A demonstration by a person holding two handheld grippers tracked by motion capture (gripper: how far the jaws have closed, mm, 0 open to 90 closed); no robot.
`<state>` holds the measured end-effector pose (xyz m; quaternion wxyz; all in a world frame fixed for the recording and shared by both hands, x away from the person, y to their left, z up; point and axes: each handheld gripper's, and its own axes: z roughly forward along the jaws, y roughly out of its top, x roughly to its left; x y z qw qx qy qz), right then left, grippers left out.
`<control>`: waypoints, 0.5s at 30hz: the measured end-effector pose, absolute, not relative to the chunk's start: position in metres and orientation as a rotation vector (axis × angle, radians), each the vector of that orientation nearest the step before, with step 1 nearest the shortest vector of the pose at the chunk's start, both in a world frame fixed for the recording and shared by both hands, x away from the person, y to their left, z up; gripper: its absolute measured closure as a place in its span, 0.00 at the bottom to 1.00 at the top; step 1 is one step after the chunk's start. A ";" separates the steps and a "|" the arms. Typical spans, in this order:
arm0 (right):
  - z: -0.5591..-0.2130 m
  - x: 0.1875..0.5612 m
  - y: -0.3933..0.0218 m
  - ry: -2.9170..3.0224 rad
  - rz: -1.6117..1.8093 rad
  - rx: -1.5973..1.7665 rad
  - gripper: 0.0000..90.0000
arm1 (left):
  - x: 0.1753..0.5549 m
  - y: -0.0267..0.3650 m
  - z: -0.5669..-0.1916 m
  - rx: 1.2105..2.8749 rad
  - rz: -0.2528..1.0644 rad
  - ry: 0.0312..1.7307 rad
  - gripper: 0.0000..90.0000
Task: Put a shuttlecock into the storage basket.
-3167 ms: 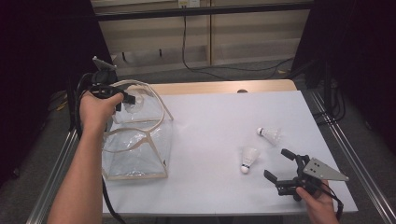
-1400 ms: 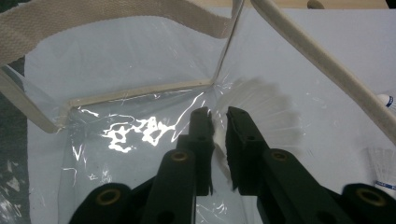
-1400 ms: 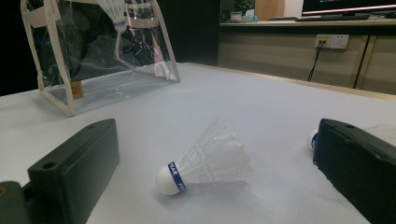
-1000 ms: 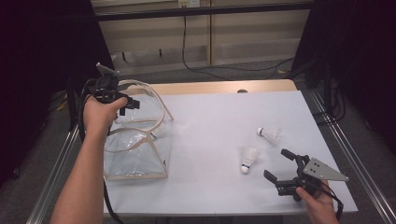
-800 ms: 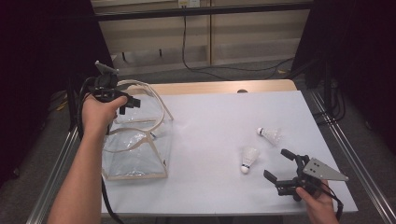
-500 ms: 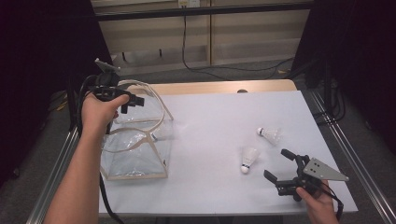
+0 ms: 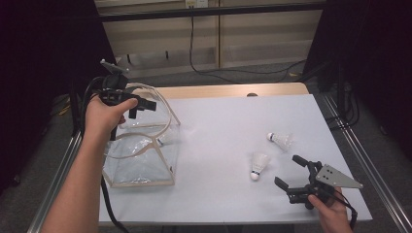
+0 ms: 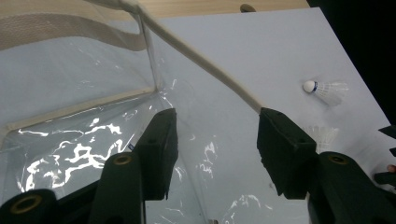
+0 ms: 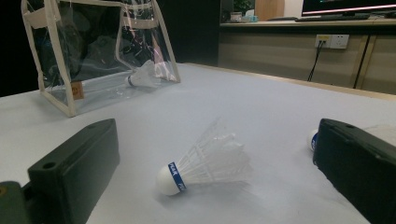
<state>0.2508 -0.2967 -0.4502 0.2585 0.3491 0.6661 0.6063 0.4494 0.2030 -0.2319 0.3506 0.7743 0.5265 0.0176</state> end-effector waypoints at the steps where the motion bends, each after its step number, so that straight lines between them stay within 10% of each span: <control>1: -0.450 0.251 -0.297 1.806 1.643 0.948 0.00 | 0.448 0.200 -0.230 2.005 0.042 1.356 0.52; 15: -0.450 0.251 -0.297 1.804 1.644 0.943 0.00 | 0.442 0.178 -0.222 2.054 0.024 1.266 0.37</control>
